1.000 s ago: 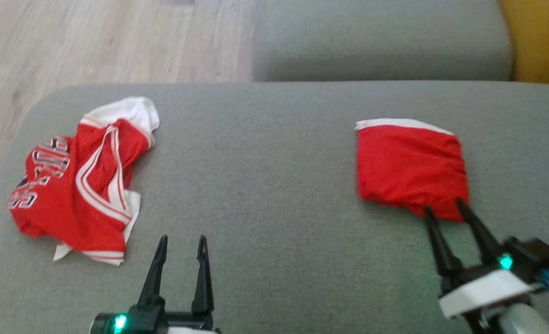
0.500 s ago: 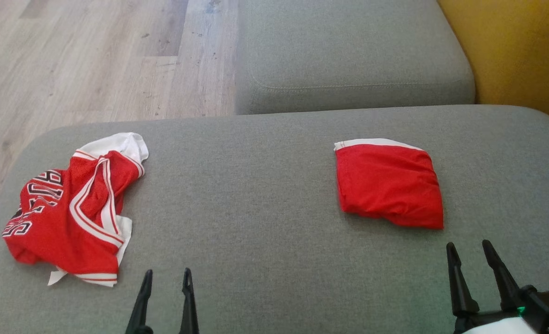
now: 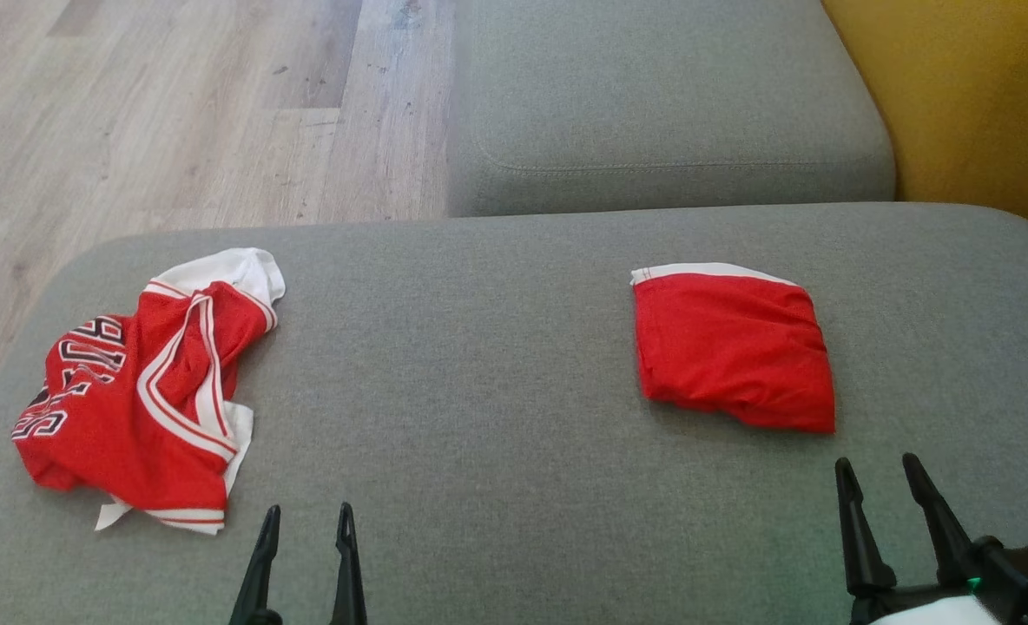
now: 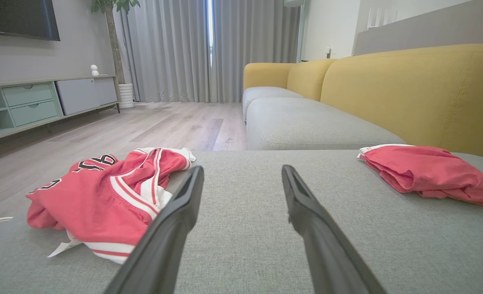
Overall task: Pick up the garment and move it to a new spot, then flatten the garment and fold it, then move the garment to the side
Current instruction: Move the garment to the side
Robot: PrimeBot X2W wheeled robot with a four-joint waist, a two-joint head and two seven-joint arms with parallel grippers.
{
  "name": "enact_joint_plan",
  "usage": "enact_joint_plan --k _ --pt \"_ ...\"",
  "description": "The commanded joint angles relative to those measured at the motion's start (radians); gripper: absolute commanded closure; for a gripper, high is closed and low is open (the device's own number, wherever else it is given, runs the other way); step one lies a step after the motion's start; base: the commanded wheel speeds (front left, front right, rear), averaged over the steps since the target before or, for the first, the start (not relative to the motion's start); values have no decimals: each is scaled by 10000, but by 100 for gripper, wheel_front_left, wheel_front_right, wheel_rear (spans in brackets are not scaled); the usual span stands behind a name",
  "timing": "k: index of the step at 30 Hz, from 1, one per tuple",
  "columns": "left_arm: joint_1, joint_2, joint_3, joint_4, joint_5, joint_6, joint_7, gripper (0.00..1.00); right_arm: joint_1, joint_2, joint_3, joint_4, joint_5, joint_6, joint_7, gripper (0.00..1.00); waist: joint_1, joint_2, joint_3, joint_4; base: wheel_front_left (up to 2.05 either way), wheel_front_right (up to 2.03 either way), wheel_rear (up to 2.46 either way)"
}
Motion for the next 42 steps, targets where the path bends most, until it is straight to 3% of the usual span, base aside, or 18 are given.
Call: enact_joint_plan --k 1,18,28,36,42 --pt "-442 -52 372 -276 93 -13 -51 0 -206 -109 221 -267 -43 37 -133 0 0 0 4 0 0 0 0" --pt "-353 -53 318 -315 168 -26 -51 0 -159 -126 322 -209 -113 37 -133 0 0 0 72 -134 0 0 0" --pt "-630 -53 198 -461 127 -25 -51 0 -470 -283 284 -75 -103 37 -133 0 0 0 812 -54 0 0 0" --pt "-1085 -53 -123 -651 -73 -213 -51 0 -2039 -724 -106 1331 307 37 -84 0 0 0 1898 29 0 0 0" --pt "-1805 -53 -255 -709 42 -198 -51 0 -4357 -1240 -197 2771 1190 37 848 0 0 0 2760 96 0 0 0"
